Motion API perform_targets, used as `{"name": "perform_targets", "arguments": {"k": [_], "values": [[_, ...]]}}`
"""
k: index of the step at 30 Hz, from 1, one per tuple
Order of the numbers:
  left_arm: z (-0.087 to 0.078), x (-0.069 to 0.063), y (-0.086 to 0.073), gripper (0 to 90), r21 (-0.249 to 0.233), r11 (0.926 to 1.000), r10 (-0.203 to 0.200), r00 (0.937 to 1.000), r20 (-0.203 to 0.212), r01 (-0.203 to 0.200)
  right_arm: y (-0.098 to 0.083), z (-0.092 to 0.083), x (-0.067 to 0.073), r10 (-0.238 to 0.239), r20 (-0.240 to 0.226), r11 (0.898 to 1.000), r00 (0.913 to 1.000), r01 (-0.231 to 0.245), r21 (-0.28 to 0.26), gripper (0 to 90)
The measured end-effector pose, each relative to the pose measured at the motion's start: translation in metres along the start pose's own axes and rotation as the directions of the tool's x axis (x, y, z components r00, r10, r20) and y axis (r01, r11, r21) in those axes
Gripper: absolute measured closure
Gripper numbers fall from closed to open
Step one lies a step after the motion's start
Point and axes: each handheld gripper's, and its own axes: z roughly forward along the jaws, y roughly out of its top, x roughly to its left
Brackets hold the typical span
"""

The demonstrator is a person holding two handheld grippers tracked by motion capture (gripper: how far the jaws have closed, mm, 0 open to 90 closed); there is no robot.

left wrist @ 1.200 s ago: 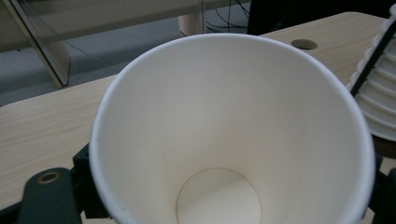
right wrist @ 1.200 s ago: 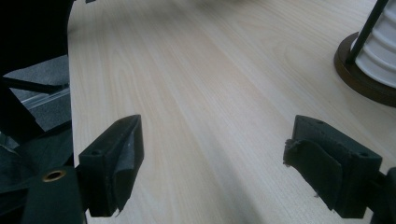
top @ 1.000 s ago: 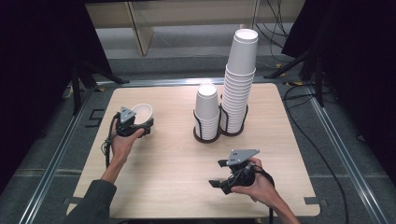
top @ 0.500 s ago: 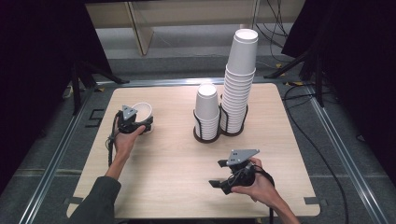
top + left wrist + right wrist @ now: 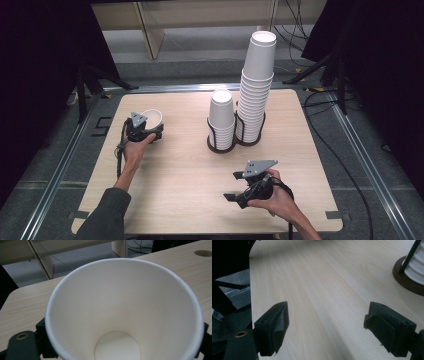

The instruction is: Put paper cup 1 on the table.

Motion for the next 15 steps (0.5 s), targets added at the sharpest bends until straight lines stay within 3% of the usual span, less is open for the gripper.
{"name": "perform_targets", "arguments": {"k": [7, 15], "values": [[0.001, 0.002, -0.009, 13.3, 0.004, 1.0000, -0.007, 0.9995, 0.030, 0.007, 0.000, 0.000, 0.001, -0.001, -0.001, 1.000, 1.0000, 0.001, -0.001, 18.9], [-0.003, 0.005, -0.018, 14.4, 0.014, 0.9989, -0.046, 0.9977, 0.051, 0.045, 0.000, 0.000, 0.001, 0.000, -0.001, 1.000, 1.0000, 0.000, 0.002, 19.0]]}}
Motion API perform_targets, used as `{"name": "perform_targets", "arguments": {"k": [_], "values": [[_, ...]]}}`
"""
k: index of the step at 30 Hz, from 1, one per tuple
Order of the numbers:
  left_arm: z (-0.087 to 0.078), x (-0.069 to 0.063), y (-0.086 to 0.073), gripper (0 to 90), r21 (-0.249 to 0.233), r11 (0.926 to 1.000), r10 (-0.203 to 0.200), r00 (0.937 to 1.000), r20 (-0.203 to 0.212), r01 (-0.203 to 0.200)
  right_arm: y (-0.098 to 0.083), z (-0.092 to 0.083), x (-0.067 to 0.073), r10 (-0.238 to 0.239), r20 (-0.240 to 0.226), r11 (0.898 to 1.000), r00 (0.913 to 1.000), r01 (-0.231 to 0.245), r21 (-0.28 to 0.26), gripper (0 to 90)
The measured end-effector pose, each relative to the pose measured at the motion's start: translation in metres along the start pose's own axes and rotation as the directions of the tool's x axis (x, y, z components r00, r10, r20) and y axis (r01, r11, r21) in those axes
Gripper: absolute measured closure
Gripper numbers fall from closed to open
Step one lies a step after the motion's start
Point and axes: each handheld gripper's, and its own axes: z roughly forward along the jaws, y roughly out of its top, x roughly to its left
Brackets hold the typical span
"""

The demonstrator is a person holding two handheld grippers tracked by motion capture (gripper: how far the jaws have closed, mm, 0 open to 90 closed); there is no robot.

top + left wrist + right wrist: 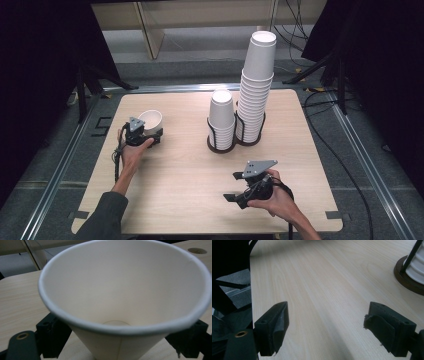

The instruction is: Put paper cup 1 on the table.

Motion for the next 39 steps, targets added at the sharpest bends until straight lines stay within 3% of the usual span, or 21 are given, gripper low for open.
{"name": "perform_targets", "arguments": {"k": [11, 20, 23, 27, 33, 35, 37, 39], "values": [[-0.008, -0.005, -0.008, 14.4, 0.035, 0.9994, -0.002, 1.0000, -0.001, 0.002, 0.000, 0.000, 0.000, 0.000, -0.004, 1.000, 1.0000, 0.000, 0.009, 19.0], [-0.029, -0.006, -0.014, 14.5, 0.052, 0.9985, -0.016, 0.9998, 0.012, 0.015, 0.000, 0.000, 0.000, 0.003, 0.002, 1.000, 1.0000, -0.003, 0.005, 19.0], [-0.038, -0.010, -0.013, 14.5, 0.044, 0.9990, -0.009, 0.9997, 0.024, 0.007, 0.000, -0.002, 0.000, 0.011, 0.005, 1.000, 0.9999, -0.011, -0.001, 19.0], [-0.053, -0.017, -0.012, 14.5, 0.035, 0.9989, -0.033, 0.9977, 0.060, 0.031, 0.000, -0.005, -0.002, 0.020, 0.021, 1.000, 0.9996, -0.020, -0.010, 19.0], [-0.085, -0.035, -0.012, 14.5, 0.005, 0.9999, -0.011, 0.9960, 0.089, 0.011, -0.002, -0.008, -0.004, 0.033, 0.043, 0.999, 0.9985, -0.032, -0.020, 18.8], [-0.091, -0.038, -0.012, 14.7, 0.000, 0.9999, -0.016, 0.9964, 0.084, 0.016, -0.002, -0.008, -0.005, 0.028, 0.048, 0.999, 0.9985, -0.027, -0.020, 18.8], [-0.105, -0.046, -0.013, 14.7, -0.013, 0.9995, -0.028, 0.9934, 0.111, 0.030, -0.002, -0.009, -0.007, 0.027, 0.062, 0.999, 0.9977, -0.025, -0.028, 18.9], [-0.113, -0.051, -0.014, 14.7, -0.018, 0.9996, -0.018, 0.9925, 0.120, 0.021, -0.002, -0.009, -0.006, 0.053, 0.059, 0.998, 0.9969, -0.051, -0.025, 18.9]]}}
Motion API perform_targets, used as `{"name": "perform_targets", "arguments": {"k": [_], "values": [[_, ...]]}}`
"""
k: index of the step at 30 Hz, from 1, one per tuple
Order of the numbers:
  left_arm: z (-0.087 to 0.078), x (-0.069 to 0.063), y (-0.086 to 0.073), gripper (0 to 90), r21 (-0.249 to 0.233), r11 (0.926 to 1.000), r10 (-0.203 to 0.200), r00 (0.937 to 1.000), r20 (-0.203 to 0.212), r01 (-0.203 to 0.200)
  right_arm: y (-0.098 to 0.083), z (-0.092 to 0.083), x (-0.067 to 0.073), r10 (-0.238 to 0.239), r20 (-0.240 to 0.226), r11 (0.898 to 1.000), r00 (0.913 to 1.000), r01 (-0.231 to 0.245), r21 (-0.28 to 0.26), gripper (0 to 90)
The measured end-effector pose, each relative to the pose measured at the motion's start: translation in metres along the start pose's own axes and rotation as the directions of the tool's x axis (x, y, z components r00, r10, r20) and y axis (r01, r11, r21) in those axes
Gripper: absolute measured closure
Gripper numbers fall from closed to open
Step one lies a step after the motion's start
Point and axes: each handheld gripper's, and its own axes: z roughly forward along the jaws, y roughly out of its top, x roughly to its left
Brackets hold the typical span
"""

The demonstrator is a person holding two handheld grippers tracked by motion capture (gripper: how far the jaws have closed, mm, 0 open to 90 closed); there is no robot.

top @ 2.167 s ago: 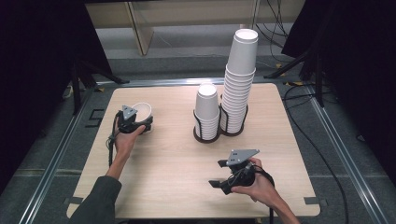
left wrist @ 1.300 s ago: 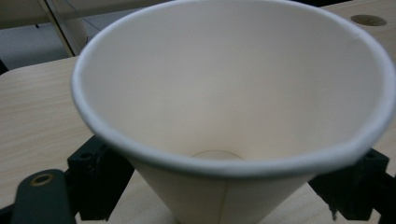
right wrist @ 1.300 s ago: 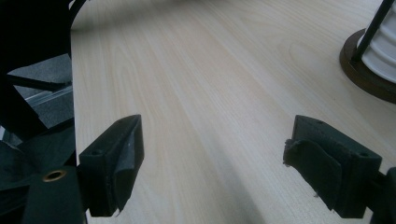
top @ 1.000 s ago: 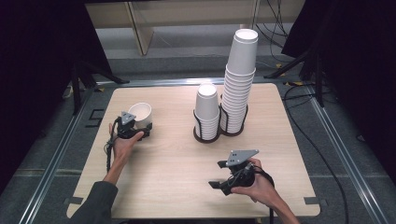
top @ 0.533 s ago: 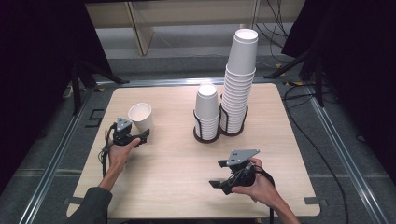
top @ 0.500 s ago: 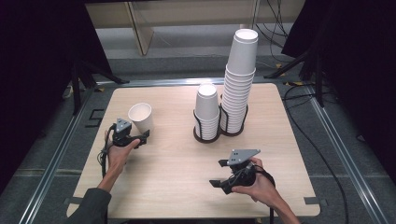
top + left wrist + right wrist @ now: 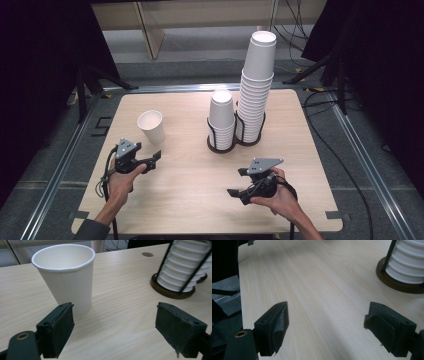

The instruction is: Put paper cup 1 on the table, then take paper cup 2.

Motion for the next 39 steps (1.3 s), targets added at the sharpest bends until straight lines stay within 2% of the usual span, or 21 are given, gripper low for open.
{"name": "perform_targets", "arguments": {"k": [2, 3, 4, 5, 8, 9, 12, 13, 15, 18, 19, 20, 24, 25, 26, 30, 34, 35, 37, 38, 39], "values": [[-0.004, -0.003, -0.001, 14.7, 0.002, 1.0000, 0.004, 1.0000, 0.006, -0.004, 0.000, 0.000, -0.001, 0.000, 0.007, 1.000, 1.0000, 0.000, -0.001, 18.9], [-0.009, -0.009, -0.002, 14.7, -0.013, 0.9999, -0.010, 0.9993, 0.035, 0.010, 0.000, -0.002, -0.002, 0.006, 0.019, 1.000, 0.9998, -0.006, -0.006, 19.0], [-0.009, -0.009, -0.002, 14.6, -0.013, 0.9999, -0.010, 0.9993, 0.035, 0.010, 0.000, -0.002, -0.002, 0.006, 0.019, 1.000, 0.9998, -0.006, -0.006, 19.0], [-0.013, -0.014, -0.005, 14.6, -0.012, 0.9999, -0.001, 0.9979, 0.064, 0.002, 0.001, -0.003, -0.004, 0.009, 0.042, 1.000, 0.9991, -0.009, -0.007, 19.1], [-0.017, -0.021, -0.008, 14.6, -0.007, 0.9999, 0.009, 0.9965, 0.084, -0.008, 0.000, -0.004, -0.005, 0.038, 0.040, 0.999, 0.9985, -0.037, -0.012, 19.1], [-0.020, -0.026, -0.012, 14.5, -0.014, 0.9999, 0.010, 0.9939, 0.109, -0.009, 0.000, -0.006, -0.008, 0.047, 0.071, 0.999, 0.9963, -0.046, -0.022, 19.0], [-0.023, -0.031, -0.015, 14.6, -0.012, 0.9999, 0.007, 0.9935, 0.113, -0.005, -0.001, -0.008, -0.010, 0.060, 0.081, 0.998, 0.9949, -0.058, -0.030, 19.1], [-0.024, -0.033, -0.017, 14.5, -0.016, 0.9999, 0.007, 0.9927, 0.120, -0.005, -0.001, -0.009, -0.012, 0.051, 0.101, 0.998, 0.9936, -0.047, -0.041, 19.4], [-0.026, -0.038, -0.021, 14.5, -0.027, 0.9996, 0.015, 0.9892, 0.145, -0.012, -0.002, -0.012, -0.014, 0.076, 0.126, 0.996, 0.9891, -0.070, -0.049, 19.5], [-0.030, -0.043, -0.026, 14.5, -0.016, 0.9993, 0.035, 0.9889, 0.144, -0.033, -0.004, -0.013, -0.015, 0.111, 0.130, 0.993, 0.9853, -0.104, -0.057, 19.5], [-0.029, -0.045, -0.028, 14.5, -0.024, 0.9992, 0.036, 0.9871, 0.156, -0.032, -0.004, -0.014, -0.018, 0.092, 0.147, 0.995, 0.9849, -0.084, -0.055, 19.5], [-0.030, -0.046, -0.029, 14.5, -0.024, 0.9991, 0.038, 0.9867, 0.158, -0.035, -0.004, -0.014, -0.018, 0.109, 0.141, 0.993, 0.9840, -0.101, -0.062, 19.5], [-0.029, -0.052, -0.035, 14.5, -0.030, 0.9985, 0.050, 0.9857, 0.161, -0.045, -0.005, -0.017, -0.022, 0.108, 0.176, 0.992, 0.9784, -0.094, -0.086, 19.5], [-0.031, -0.054, -0.036, 14.5, -0.014, 0.9984, 0.057, 0.9861, 0.156, -0.055, -0.006, -0.016, -0.022, 0.138, 0.166, 0.988, 0.9764, -0.123, -0.095, 19.5], [-0.030, -0.056, -0.037, 14.5, -0.015, 0.9983, 0.057, 0.9851, 0.162, -0.056, -0.006, -0.018, -0.024, 0.124, 0.183, 0.990, 0.9752, -0.109, -0.091, 19.5], [-0.031, -0.061, -0.042, 14.5, -0.007, 0.9975, 0.070, 0.9798, 0.187, -0.070, -0.007, -0.020, -0.027, 0.156, 0.182, 0.983, 0.9709, -0.135, -0.122, 19.6], [-0.033, -0.067, -0.046, 14.5, 0.005, 0.9961, 0.086, 0.9777, 0.192, -0.088, -0.005, -0.025, -0.030, 0.186, 0.203, 0.976, 0.9614, -0.158, -0.147, 19.3], [-0.032, -0.069, -0.047, 14.5, -0.007, 0.9971, 0.075, 0.9775, 0.197, -0.075, -0.005, -0.026, -0.031, 0.190, 0.199, 0.974, 0.9616, -0.159, -0.159, 19.3], [-0.031, -0.069, -0.047, 14.5, -0.019, 0.9957, 0.093, 0.9749, 0.202, -0.091, -0.003, -0.030, -0.032, 0.206, 0.204, 0.969, 0.9570, -0.171, -0.178, 18.9], [-0.030, -0.069, -0.047, 14.5, -0.022, 0.9943, 0.106, 0.9729, 0.205, -0.104, -0.001, -0.032, -0.034, 0.197, 0.220, 0.970, 0.9554, -0.158, -0.183, 18.6], [-0.031, -0.068, -0.047, 14.5, -0.008, 0.9931, 0.116, 0.9741, 0.194, -0.117, 0.001, -0.035, -0.034, 0.204, 0.227, 0.968, 0.9523, -0.163, -0.189, 18.6]]}}
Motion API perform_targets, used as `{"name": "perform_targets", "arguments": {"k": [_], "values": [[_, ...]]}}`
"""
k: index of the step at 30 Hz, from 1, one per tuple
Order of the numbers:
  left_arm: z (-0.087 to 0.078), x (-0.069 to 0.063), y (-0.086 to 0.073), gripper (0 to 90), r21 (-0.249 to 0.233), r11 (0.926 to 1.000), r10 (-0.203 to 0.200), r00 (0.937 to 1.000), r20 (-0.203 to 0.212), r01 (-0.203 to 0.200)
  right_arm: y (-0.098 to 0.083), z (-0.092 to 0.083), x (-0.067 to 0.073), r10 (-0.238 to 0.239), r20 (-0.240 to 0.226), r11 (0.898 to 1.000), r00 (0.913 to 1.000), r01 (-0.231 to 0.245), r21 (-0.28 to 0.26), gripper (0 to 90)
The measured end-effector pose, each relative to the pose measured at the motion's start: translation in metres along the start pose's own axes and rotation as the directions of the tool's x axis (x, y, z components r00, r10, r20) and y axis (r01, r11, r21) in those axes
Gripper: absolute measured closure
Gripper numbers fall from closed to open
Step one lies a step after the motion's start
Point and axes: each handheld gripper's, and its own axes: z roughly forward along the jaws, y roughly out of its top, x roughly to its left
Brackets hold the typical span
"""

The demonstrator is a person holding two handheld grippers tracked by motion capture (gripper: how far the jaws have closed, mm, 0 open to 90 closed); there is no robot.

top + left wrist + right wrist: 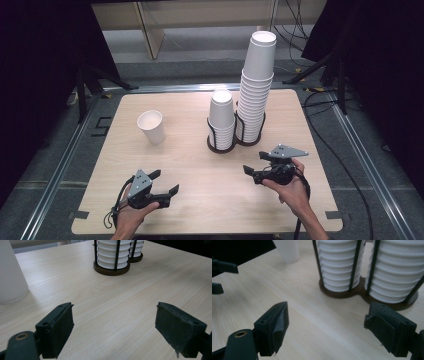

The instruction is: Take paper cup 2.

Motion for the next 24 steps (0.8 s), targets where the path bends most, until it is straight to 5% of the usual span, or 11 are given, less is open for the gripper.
{"name": "perform_targets", "arguments": {"k": [11, 15, 24], "values": [[0.003, -0.001, -0.002, 14.5, -0.004, 0.9999, -0.013, 0.9999, 0.011, 0.013, 0.036, -0.025, -0.017, -0.008, 0.089, 0.995, 0.9960, 0.016, -0.100, 16.2], [0.004, 0.000, -0.002, 14.5, -0.003, 1.0000, -0.009, 0.9998, 0.016, 0.009, 0.048, -0.033, -0.020, 0.006, 0.064, 0.991, 0.9979, 0.003, -0.134, 15.7], [0.006, -0.001, -0.003, 14.5, -0.005, 1.0000, 0.005, 0.9996, 0.027, -0.005, 0.092, -0.046, -0.037, -0.007, 0.118, 0.979, 0.9929, 0.031, -0.201, 15.7]]}}
